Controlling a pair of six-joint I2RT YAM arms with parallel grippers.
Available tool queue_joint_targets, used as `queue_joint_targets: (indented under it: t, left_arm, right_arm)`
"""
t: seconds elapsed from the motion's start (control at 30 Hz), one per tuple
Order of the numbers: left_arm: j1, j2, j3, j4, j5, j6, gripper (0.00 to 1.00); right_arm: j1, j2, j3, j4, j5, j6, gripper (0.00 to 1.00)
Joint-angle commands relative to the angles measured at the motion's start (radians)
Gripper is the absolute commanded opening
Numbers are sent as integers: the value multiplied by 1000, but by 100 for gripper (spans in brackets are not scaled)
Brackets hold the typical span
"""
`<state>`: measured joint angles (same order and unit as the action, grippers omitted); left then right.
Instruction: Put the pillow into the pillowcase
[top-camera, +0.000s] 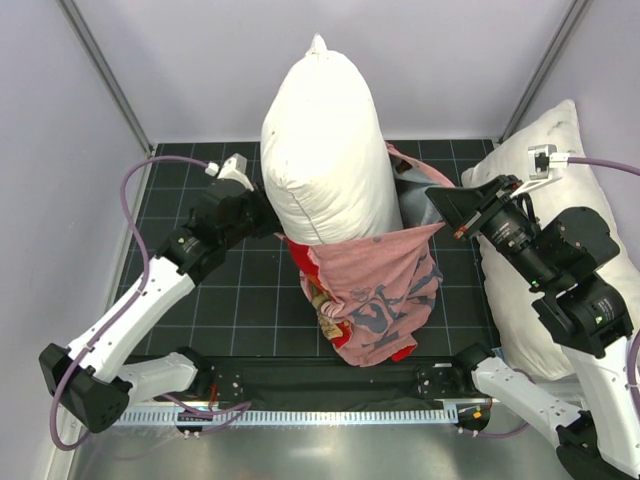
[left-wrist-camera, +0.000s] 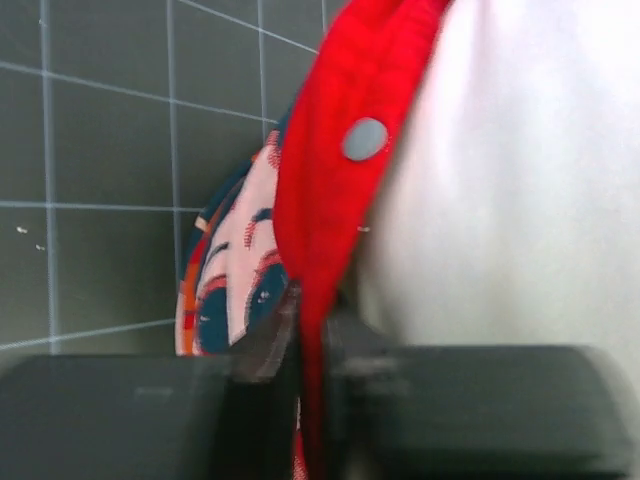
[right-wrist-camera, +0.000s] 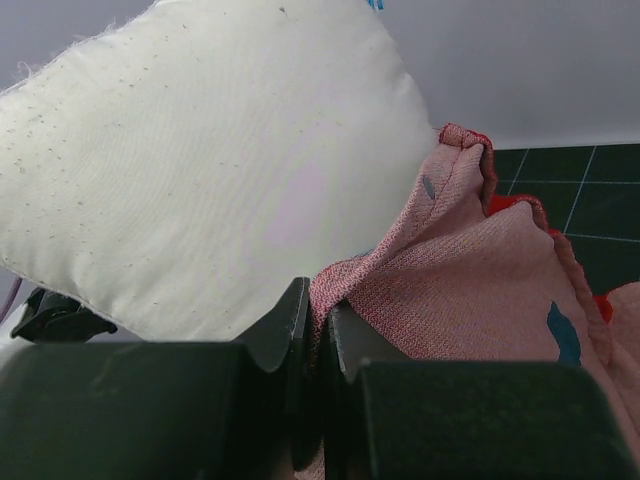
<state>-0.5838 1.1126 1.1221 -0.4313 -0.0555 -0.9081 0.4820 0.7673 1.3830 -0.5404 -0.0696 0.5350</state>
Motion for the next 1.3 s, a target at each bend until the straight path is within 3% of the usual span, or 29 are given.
queue_joint_targets:
  t: [0.0, 0.03, 0.13, 0.3, 0.37, 0.5, 0.67, 0.83, 0.93, 1.0, 1.1, 1.23, 1.27]
  left_arm:
    - [2, 9, 77, 29, 43, 31, 6]
    - [1, 12, 129, 20, 46, 41, 0]
    - [1, 10, 232, 19, 86, 113, 0]
    - [1, -4, 562, 17, 111, 251, 0]
    - [1, 3, 713, 19, 149, 273, 1]
    - [2, 1, 852, 35, 201, 276, 0]
    - [1, -86, 754, 77, 206, 227, 1]
    - [1, -239, 430, 112, 103, 157, 0]
    - [1, -284, 287, 167, 65, 106, 1]
    - [1, -297, 280, 196, 65, 107, 0]
    - [1, -240, 459, 198, 100, 158, 1]
    - [1, -110, 859, 138, 173, 201, 0]
    - [1, -76, 1018, 109, 180, 205, 1]
  right_arm:
    - [-3, -17, 44, 43, -4, -15, 4]
    - [-2, -14, 41, 46, -12, -17, 4]
    - [-2, -11, 13, 66, -30, -18, 4]
    - [-2, -20, -16, 109, -56, -17, 4]
    - [-2, -25, -22, 123, -78, -10, 4]
    - [-2, -36, -30, 154, -88, 3, 4]
    - [-2, -1, 25, 288, -58, 7, 4]
    - [-2, 183, 449, 306, -142, 5, 4]
    - [0, 274, 609, 371, -165, 49, 4]
    - [-2, 308, 648, 402, -176, 81, 4]
    - [-2, 264, 576, 444, -196, 89, 4]
    - [-3, 116, 165, 584, -148, 92, 4]
    - [-2, 87, 104, 627, -135, 98, 4]
